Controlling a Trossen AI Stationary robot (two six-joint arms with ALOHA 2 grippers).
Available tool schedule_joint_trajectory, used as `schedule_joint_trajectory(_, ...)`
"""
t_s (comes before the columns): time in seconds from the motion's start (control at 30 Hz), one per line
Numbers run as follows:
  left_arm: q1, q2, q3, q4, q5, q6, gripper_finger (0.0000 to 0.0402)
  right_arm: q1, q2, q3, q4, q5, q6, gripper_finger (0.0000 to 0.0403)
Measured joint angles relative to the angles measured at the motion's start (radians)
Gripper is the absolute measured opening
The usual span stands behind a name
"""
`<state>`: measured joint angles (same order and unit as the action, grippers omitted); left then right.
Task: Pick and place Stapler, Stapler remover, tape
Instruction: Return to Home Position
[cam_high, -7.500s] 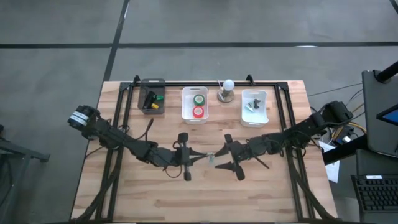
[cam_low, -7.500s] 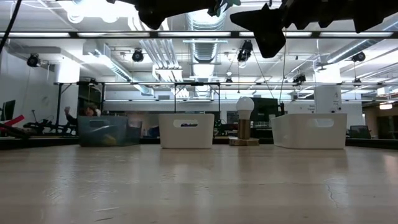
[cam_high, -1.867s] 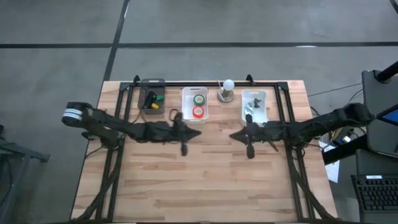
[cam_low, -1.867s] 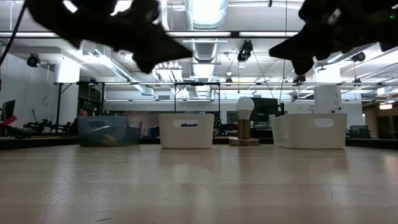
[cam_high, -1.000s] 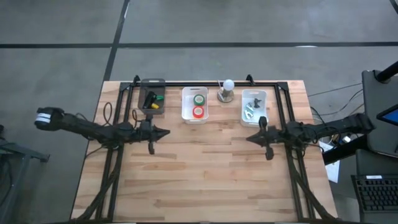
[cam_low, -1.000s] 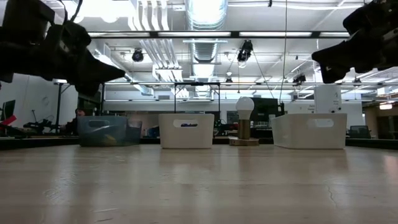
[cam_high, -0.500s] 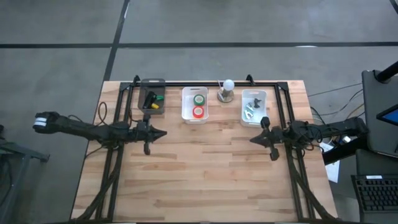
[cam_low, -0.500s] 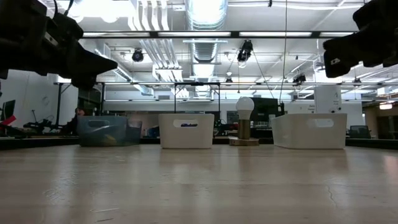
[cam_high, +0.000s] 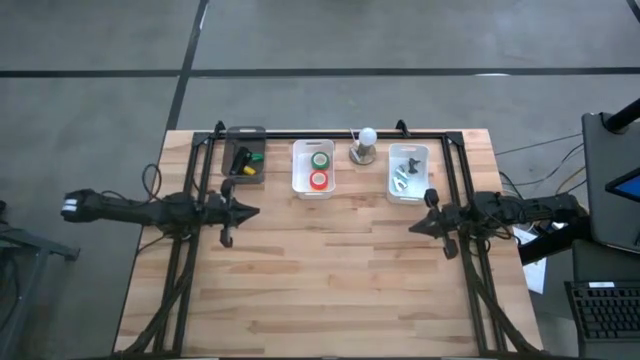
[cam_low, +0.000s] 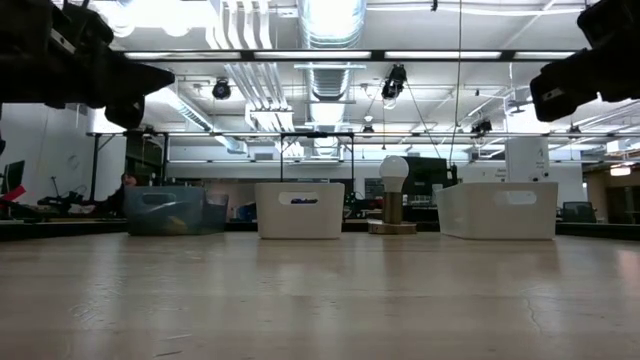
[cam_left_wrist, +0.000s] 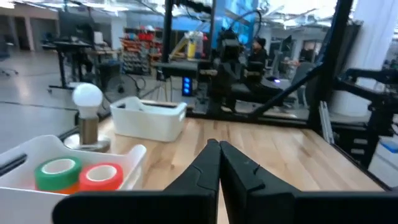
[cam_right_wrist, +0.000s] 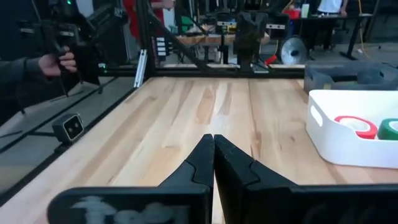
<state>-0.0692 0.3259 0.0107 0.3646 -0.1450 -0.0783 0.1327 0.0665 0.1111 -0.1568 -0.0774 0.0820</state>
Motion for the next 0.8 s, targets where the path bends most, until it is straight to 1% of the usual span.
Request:
schedule_joint_trajectory(0.1, 0.0, -0.022, 0.0, -0.03, -0.011, -0.02, 0.0012, 0.0, 0.0, -0.01, 0.007, -0.013, -0.006, 0.0009)
schedule_joint_trajectory(0.23, 0.0, -0.028, -0.002, -0.053, -0.073, -0.039, 0.0012, 0.0, 0.008, -0.043, 0.006, -0.029, -0.03, 0.0009)
schedule_joint_trajectory(0.37, 0.0, -0.027, -0.002, -0.079, -0.073, -0.04, 0.0012, 0.0, 0.012, -0.053, 0.066, -0.027, -0.059, 0.0009)
schedule_joint_trajectory(0.43, 0.0, -0.027, -0.002, -0.085, -0.073, -0.04, 0.0012, 0.0, 0.013, -0.056, 0.071, -0.005, -0.066, 0.0009)
schedule_joint_trajectory(0.5, 0.0, -0.027, -0.002, -0.087, -0.074, -0.041, 0.0012, 0.0, 0.013, -0.056, 0.06, 0.032, -0.028, 0.0009)
schedule_joint_trajectory(0.67, 0.0, -0.027, -0.002, -0.09, -0.074, -0.042, 0.0012, 0.0, 0.022, -0.061, 0.06, 0.053, 0.125, 0.0009)
schedule_joint_trajectory(0.8, 0.0, -0.027, -0.002, -0.091, -0.074, -0.042, 0.0012, 0.0, 0.021, -0.061, 0.059, 0.053, 0.143, 0.0009)
